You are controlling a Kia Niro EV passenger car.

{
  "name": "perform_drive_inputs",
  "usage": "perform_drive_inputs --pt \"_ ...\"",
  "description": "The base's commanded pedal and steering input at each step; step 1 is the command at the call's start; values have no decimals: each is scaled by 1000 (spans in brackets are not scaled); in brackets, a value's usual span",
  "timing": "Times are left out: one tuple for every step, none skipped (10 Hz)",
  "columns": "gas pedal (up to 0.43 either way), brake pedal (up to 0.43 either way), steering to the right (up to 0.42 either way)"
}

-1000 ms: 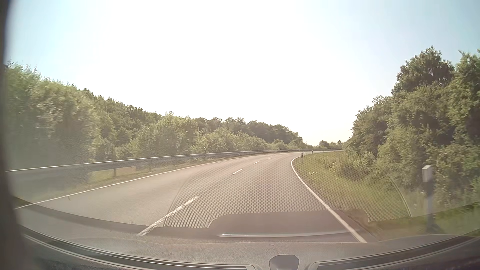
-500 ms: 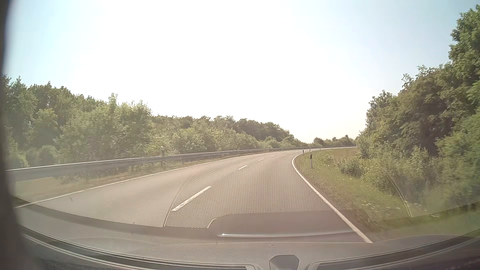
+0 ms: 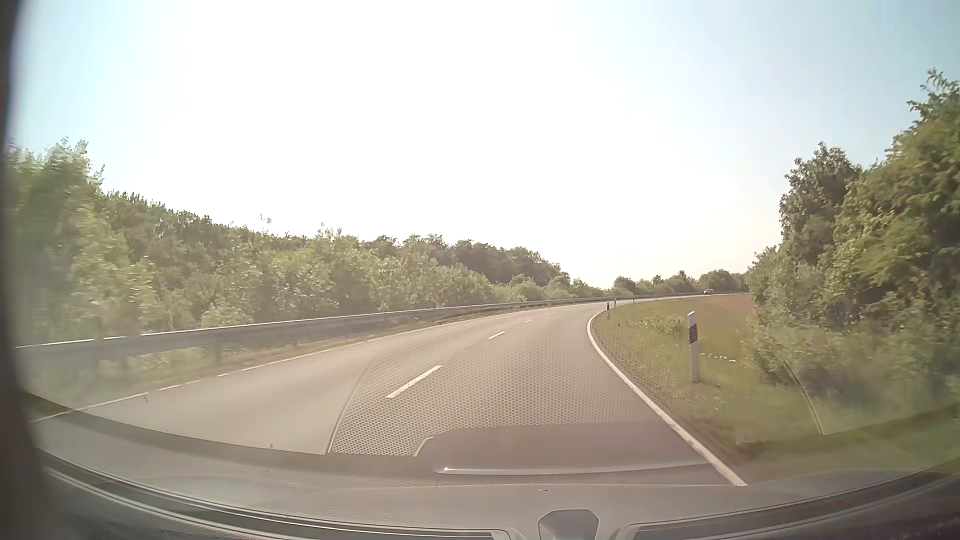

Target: Follow the waypoints while adhering to traffic rules and regulations

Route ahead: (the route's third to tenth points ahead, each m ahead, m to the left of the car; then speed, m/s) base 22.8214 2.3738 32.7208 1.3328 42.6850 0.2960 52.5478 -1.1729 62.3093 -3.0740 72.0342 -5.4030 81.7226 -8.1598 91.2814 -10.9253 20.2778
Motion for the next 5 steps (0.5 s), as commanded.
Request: perform_drive_inputs --pt "197 6 21" --pt "197 6 21" --pt "197 6 21" --pt "197 6 22" --pt "197 6 23"
